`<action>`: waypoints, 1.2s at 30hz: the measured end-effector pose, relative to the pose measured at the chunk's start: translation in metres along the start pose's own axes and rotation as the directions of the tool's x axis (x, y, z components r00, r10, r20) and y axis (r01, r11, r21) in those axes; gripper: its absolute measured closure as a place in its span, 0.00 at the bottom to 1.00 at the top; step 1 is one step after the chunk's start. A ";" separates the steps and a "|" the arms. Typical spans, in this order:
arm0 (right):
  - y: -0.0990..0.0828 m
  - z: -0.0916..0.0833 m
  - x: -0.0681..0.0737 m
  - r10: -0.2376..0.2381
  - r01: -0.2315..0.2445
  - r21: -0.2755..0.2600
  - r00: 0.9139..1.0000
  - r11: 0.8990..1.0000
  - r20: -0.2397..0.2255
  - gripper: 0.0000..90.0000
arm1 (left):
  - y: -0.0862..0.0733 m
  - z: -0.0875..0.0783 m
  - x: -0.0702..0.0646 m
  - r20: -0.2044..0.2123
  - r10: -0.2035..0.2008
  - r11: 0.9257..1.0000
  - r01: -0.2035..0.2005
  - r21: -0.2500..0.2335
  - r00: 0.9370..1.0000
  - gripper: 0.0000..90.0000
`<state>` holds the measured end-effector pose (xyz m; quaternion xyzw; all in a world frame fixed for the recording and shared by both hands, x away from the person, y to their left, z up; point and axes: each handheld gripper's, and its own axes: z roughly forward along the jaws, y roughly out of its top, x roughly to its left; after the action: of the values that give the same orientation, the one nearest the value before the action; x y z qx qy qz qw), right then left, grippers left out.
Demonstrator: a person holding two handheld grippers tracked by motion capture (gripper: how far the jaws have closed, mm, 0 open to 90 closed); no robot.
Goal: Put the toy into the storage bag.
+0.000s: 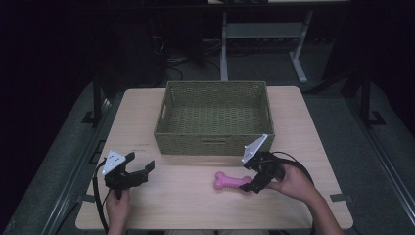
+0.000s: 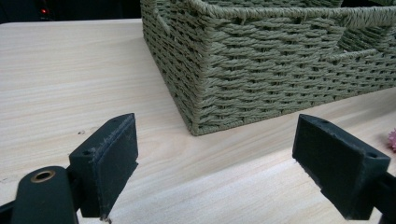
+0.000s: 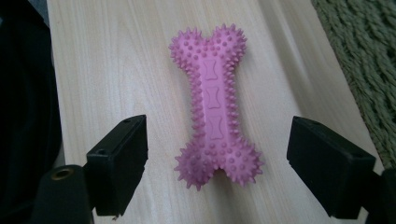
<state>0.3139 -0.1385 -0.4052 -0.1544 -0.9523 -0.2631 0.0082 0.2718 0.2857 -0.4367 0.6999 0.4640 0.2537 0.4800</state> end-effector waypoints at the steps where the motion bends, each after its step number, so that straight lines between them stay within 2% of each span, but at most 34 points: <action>1: 0.001 0.001 0.000 -0.006 0.006 0.007 1.000 1.000 0.000 0.22 | 0.000 0.000 0.000 0.002 0.003 1.000 -0.003 0.000 1.000 0.15; 6: 0.007 0.006 0.002 -0.021 0.021 0.021 1.000 1.000 -0.005 0.23 | 0.000 0.001 0.000 0.002 0.007 1.000 -0.007 0.006 1.000 0.15; 9: 0.013 0.013 0.004 -0.034 0.034 0.055 0.999 0.998 -0.003 0.24 | 0.000 0.001 0.000 0.002 0.005 1.000 -0.005 0.004 1.000 0.15; 15: 0.021 0.021 0.004 -0.047 0.047 0.089 0.999 0.995 -0.002 0.26 | 0.000 0.001 0.001 0.003 0.000 1.000 0.000 0.004 1.000 0.15; 22: 0.026 0.027 0.005 -0.057 0.057 0.107 0.998 0.993 -0.003 0.28 | 0.000 0.001 0.000 0.004 0.003 1.000 -0.003 0.004 1.000 0.15; 23: 0.026 0.029 0.004 -0.057 0.057 0.115 0.998 0.992 -0.007 0.31 | 0.000 0.001 0.000 0.005 0.004 1.000 -0.004 0.006 1.000 0.15; 34: 0.028 0.041 0.000 -0.060 0.061 0.157 0.998 0.986 -0.015 0.39 | -0.001 0.002 0.000 0.007 -0.002 1.000 0.002 0.006 1.000 0.15; 36: 0.028 0.044 -0.001 -0.055 0.057 0.172 0.998 0.983 -0.015 0.44 | 0.000 0.001 0.001 0.006 -0.001 1.000 0.001 0.003 1.000 0.15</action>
<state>0.3264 -0.0934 -0.4293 -0.1251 -0.9754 -0.1806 0.0188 0.2727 0.2860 -0.4376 0.7011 0.4635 0.2505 0.4805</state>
